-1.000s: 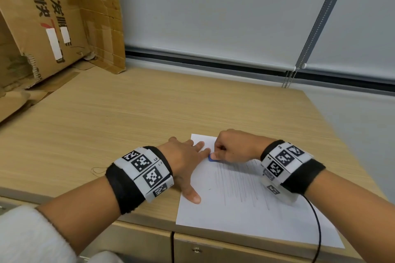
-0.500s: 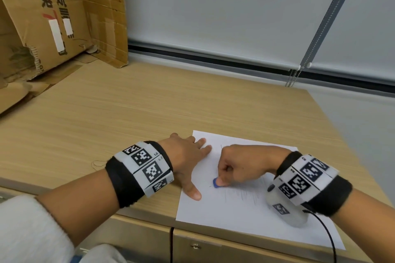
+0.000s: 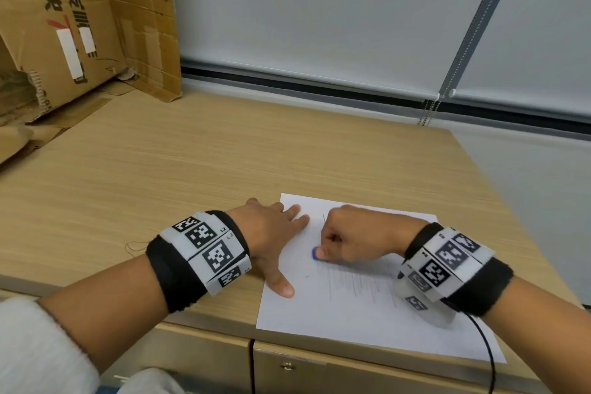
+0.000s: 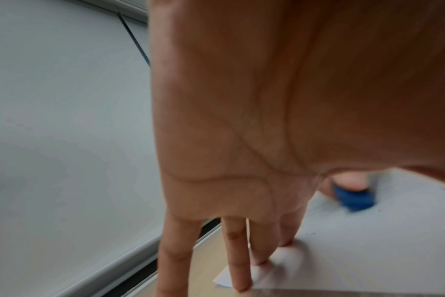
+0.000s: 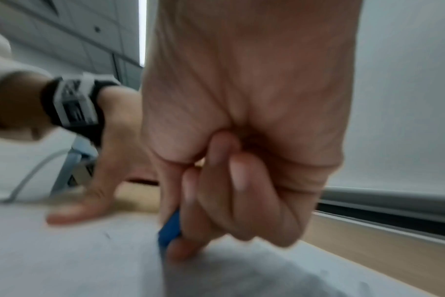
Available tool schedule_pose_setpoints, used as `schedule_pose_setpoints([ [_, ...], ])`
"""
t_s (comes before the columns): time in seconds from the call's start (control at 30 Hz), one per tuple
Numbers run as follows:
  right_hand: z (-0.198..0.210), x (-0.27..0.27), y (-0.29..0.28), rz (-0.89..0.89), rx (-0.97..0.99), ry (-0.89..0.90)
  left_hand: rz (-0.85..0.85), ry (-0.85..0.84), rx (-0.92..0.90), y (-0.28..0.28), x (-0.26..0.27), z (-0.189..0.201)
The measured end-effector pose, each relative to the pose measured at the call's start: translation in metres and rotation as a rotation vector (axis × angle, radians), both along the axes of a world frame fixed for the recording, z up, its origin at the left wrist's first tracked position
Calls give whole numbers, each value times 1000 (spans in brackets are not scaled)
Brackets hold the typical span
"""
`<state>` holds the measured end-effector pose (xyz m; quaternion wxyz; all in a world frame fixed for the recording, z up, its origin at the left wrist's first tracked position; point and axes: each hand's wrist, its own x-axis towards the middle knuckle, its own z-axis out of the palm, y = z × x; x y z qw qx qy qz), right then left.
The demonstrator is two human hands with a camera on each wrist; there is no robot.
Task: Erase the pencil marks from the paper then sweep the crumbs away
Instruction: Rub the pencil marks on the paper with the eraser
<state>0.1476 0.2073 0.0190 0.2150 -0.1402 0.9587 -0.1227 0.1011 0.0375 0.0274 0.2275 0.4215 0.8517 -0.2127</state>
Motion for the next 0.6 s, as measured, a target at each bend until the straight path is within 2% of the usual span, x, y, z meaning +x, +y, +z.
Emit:
schedule_pose_setpoints([
  [0.1, 4, 7, -7, 57, 48, -115, 1, -6, 7, -2, 0, 0],
  [0.27, 3, -4, -1, -37, -4, 29, -5, -6, 1, -2, -1, 0],
  [0.43, 5, 14, -7, 51, 14, -150, -10, 0, -1, -3, -2, -1],
  [0.53, 7, 4, -3, -26, -14, -31, -2, -8, -6, -3, -2, -1],
  [0.6, 4, 8, -1, -10, -14, -12, -5, -9, -5, -3, -3, -1],
])
